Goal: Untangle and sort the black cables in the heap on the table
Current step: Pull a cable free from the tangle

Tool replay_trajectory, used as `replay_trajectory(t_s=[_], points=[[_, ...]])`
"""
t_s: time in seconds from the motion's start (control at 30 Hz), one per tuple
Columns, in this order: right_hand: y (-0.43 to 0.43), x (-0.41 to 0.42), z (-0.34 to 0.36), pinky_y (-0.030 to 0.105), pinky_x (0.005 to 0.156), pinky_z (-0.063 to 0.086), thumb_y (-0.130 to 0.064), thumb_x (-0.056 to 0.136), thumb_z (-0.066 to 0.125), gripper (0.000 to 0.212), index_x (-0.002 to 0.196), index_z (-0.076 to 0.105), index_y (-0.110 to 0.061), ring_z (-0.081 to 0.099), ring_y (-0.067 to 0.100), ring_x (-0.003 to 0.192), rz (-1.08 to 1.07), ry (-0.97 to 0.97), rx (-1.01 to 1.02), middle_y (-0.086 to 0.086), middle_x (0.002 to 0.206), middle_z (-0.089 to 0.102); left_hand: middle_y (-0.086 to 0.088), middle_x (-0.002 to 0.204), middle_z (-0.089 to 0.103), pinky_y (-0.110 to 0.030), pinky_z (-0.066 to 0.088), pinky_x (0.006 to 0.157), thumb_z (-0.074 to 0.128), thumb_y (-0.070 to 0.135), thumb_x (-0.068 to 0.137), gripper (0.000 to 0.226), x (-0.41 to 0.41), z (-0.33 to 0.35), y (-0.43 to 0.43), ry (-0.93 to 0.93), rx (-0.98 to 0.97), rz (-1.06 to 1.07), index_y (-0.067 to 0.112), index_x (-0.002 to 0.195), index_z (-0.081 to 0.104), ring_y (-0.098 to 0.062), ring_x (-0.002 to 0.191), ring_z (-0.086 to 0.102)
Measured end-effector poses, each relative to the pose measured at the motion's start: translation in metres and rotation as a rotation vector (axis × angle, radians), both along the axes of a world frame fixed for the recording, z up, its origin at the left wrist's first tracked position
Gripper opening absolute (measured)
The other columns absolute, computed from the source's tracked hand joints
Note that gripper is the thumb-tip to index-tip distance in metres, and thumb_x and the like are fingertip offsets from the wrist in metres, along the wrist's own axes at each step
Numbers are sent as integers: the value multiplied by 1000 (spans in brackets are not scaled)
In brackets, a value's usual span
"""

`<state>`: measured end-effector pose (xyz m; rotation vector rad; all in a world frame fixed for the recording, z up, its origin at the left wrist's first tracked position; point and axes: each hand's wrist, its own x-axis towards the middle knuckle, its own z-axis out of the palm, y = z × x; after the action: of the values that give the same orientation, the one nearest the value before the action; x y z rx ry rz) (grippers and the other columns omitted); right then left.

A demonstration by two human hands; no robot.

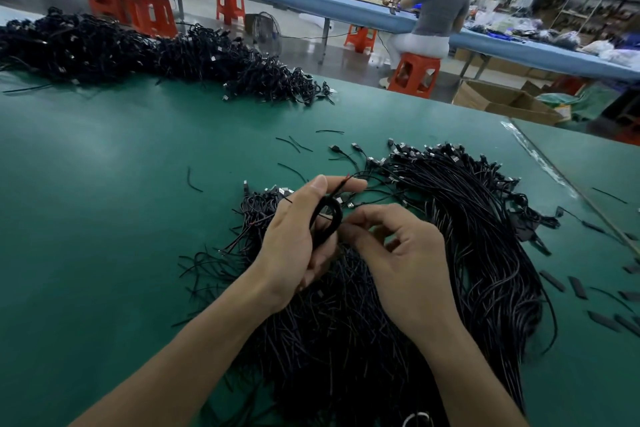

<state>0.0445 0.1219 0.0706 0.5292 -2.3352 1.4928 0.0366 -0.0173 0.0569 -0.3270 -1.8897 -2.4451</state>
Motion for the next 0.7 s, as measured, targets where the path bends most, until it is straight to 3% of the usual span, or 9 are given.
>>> replay_trajectory(t_s=[0.1,0.2,0.33,0.47,0.53,0.6,0.7], points=[[0,0,1,10,73,42,-7,85,73,18,90,75,-25,61,4,83,20,143,177,-15,88,66,3,36,35,-17,23,37,29,48,104,53,-3,-1,6,-81,23,126,25,97,77,-13,29,24],[2,0,1,28,80,51,-15,89,71,9,94,75,-20,61,10,95,24,219,335,-13,92,64,3,39,39,-17,22,38,30,47,105,62,-6,-4,8,-168,8,198,19,77,77,-11,32,27],[7,0,4,33,73,53,-16,89,72,7,95,76,-17,57,14,88,38,294,540,-8,89,64,4,41,42,-15,21,37,35,50,104,66,-5,-8,6,-218,9,209,10,64,69,-8,32,28],[8,-1,10,33,66,54,-14,88,72,3,89,74,-14,56,18,80,80,484,739,-3,85,63,3,43,34,-15,19,37,41,50,102,60,-9,-7,6,-328,-31,142,20,50,49,-10,32,24],[7,0,12,30,68,49,-11,88,73,3,86,72,-13,54,18,78,103,593,804,-1,84,62,4,44,30,-15,17,39,43,49,102,57,-10,-7,4,-374,-40,30,21,53,44,-9,34,22],[7,-2,14,33,72,47,-9,87,72,5,85,70,-13,56,21,82,131,661,836,1,88,63,4,47,30,-15,17,39,44,46,103,51,-10,-6,1,-434,-54,-116,20,60,46,-8,36,22],[11,-7,17,36,79,47,-16,89,71,1,88,71,-16,59,20,92,213,606,809,-1,98,64,4,45,39,-10,17,35,39,23,102,46,-8,-6,-3,-571,-86,-282,18,59,55,-4,31,27]])
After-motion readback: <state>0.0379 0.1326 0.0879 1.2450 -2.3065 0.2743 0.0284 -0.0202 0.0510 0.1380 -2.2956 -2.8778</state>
